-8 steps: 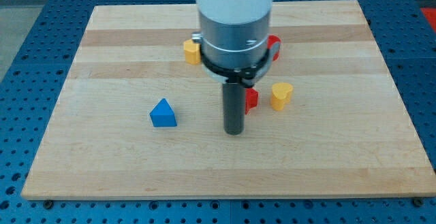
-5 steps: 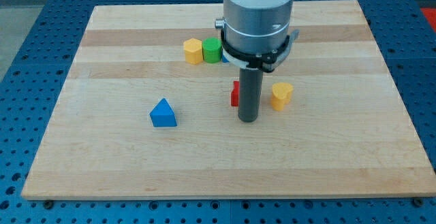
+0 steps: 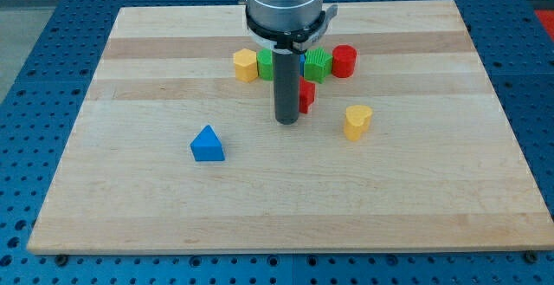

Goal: Push the red star to the bottom of blue cube

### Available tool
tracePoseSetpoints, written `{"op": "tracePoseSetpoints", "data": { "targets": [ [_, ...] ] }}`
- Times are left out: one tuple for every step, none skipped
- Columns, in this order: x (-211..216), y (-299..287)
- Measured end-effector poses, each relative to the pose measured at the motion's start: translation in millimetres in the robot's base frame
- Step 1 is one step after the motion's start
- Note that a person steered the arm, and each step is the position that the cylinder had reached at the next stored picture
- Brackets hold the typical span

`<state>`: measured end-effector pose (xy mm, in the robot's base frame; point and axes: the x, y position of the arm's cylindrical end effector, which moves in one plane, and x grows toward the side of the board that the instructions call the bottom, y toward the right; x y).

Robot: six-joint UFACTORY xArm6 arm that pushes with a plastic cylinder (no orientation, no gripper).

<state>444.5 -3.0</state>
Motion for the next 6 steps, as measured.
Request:
{"op": "tracePoseSetpoints", "data": {
  "targets": [
    [0, 1],
    [0, 1],
    [7, 1],
    [17, 7],
    [14, 24],
    [7, 30]
  ]
}}
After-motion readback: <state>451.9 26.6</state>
